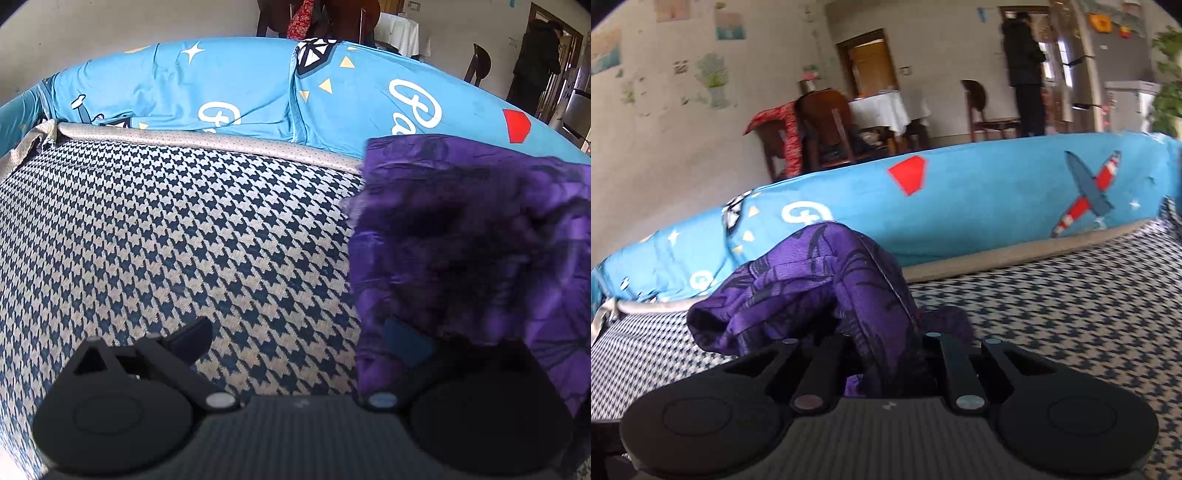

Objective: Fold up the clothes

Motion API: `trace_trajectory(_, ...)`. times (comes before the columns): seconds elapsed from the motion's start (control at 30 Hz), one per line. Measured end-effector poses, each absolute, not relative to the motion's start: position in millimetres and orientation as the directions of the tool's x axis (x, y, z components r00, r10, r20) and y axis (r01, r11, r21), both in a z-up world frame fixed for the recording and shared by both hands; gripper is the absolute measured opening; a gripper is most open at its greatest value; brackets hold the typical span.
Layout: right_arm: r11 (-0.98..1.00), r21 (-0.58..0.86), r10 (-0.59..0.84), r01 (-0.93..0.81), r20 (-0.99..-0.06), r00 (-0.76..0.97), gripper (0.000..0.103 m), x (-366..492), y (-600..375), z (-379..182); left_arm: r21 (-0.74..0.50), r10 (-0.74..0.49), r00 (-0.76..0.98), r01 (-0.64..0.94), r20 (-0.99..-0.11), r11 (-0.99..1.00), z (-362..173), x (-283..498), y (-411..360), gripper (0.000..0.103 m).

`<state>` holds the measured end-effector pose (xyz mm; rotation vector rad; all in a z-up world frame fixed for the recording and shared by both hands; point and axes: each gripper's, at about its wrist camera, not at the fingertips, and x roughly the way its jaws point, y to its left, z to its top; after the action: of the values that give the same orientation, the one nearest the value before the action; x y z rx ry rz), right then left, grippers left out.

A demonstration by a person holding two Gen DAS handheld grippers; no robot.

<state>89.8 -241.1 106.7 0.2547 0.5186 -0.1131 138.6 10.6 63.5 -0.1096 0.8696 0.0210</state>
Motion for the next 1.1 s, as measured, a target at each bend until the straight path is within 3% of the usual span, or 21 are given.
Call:
trace_trajectory(0.2, 0.912, 0.188, -0.197, 0.364, -0.579, 0.791, 0.013, 79.6, -296.1, 99.0, -0.082, -0.025, 0.644, -0.058, -0.765, 0.995, 62.0, 138.9, 7.8, 0.103)
trace_trajectory(0.33, 0.889, 0.210, -0.202, 0.406, -0.616, 0.761, 0.019, 71.8, -324.6, 94.3, -0.077, -0.029, 0.644, -0.046, -0.764, 0.996, 61.0, 138.5, 3.1, 0.103)
trace_trajectory(0.4, 0.890, 0.219, -0.190, 0.399, -0.619, 0.762, 0.023, 66.1, -332.6, 95.7, -0.076, -0.033, 0.643, -0.040, -0.765, 0.996, 60.4, 138.6, 0.5, 0.103)
trace_trajectory(0.47, 0.897, 0.209, -0.191, 0.391, -0.614, 0.766, 0.036, 61.0, -335.5, 98.8, -0.075, -0.035, 0.642, -0.035, -0.766, 0.997, 59.8, 139.0, -2.2, 0.103)
trace_trajectory(0.63, 0.910, 0.124, -0.265, 0.396, -0.562, 0.784, 0.040, 46.1, -335.5, 113.5, -0.068, -0.041, 0.639, -0.018, -0.768, 0.997, 57.9, 139.3, -10.1, 0.103)
trace_trajectory(0.9, 0.948, 0.217, -0.101, 0.232, -0.485, 0.869, 0.051, 43.8, -328.9, 119.8, -0.063, -0.056, 0.630, 0.011, -0.774, 0.998, 54.2, 138.1, -22.5, 0.103)
trace_trajectory(1.1, 0.967, 0.211, -0.022, 0.141, -0.484, 0.875, 0.070, 60.6, -306.9, 110.3, -0.061, -0.064, 0.624, 0.026, -0.779, 0.998, 51.8, 136.6, -27.1, 0.103)
